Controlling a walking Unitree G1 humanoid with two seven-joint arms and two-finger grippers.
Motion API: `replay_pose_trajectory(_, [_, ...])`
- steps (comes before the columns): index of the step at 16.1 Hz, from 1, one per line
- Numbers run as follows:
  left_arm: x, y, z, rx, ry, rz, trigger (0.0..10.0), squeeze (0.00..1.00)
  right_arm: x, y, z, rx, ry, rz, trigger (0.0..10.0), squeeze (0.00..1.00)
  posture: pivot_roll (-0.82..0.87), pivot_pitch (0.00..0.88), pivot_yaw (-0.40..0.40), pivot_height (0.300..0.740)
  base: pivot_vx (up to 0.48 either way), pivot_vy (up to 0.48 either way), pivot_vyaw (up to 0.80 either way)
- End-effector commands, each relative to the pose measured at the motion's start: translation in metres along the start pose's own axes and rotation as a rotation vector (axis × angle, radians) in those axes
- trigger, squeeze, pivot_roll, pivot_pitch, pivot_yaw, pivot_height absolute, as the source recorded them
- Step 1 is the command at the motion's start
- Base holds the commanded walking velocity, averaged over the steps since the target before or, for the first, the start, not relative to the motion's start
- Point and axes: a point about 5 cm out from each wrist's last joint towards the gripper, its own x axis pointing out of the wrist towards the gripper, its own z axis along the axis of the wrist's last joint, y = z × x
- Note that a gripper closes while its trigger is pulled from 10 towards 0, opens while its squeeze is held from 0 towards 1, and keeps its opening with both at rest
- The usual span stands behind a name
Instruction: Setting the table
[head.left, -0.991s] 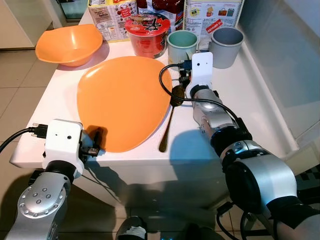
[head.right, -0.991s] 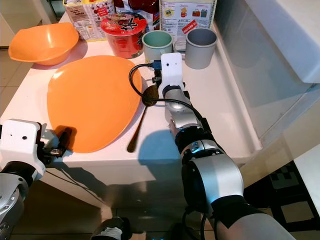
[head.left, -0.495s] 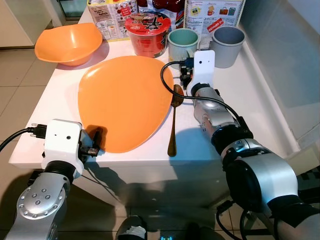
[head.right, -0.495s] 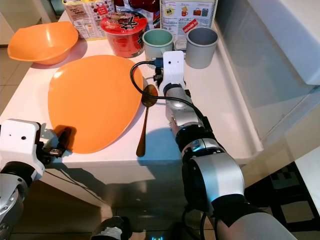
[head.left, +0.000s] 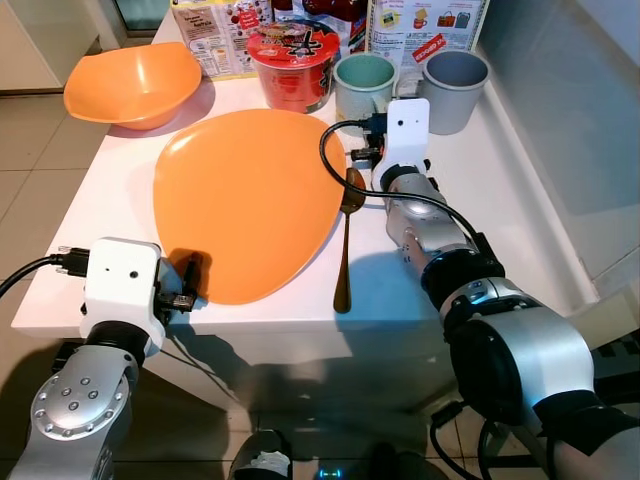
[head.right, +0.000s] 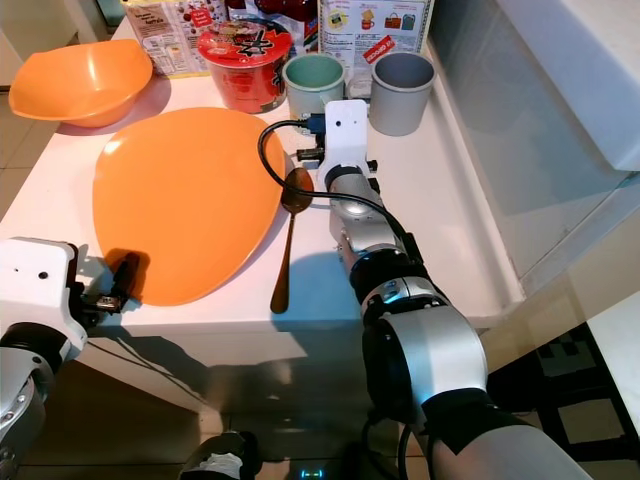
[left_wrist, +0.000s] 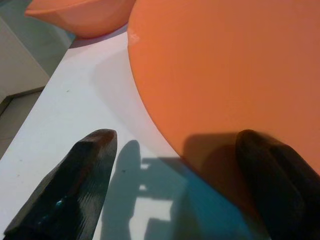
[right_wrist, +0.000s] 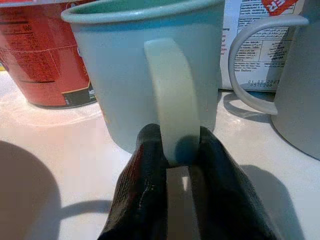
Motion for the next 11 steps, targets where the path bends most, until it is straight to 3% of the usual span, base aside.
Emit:
replay_pose_trajectory(1, [0.004, -0.003, -0.030, -0.011, 0.163, -0.017, 10.0, 0.00, -0.003, 0.003, -0.007, -0.004, 0.017, 0.009, 0.0, 0.00, 0.46, 0.202, 0.011, 0.740, 0.000, 0.000, 0.00])
replay_pose_trajectory(9, [0.030, -0.010, -0.026, -0.016, 0.114, -0.045, 10.0, 0.00, -0.006, -0.001, -0.006, -0.031, -0.043, -0.001, 0.0, 0.00, 0.40, 0.116, -0.008, 0.740, 0.000, 0.000, 0.00])
replay_pose_trajectory(11, [0.043, -0.013, -0.023, -0.020, 0.091, -0.053, 10.0, 0.00, -0.006, -0.005, -0.003, -0.037, -0.056, -0.013, 0.0, 0.00, 0.38, 0.072, -0.016, 0.740, 0.000, 0.000, 0.00])
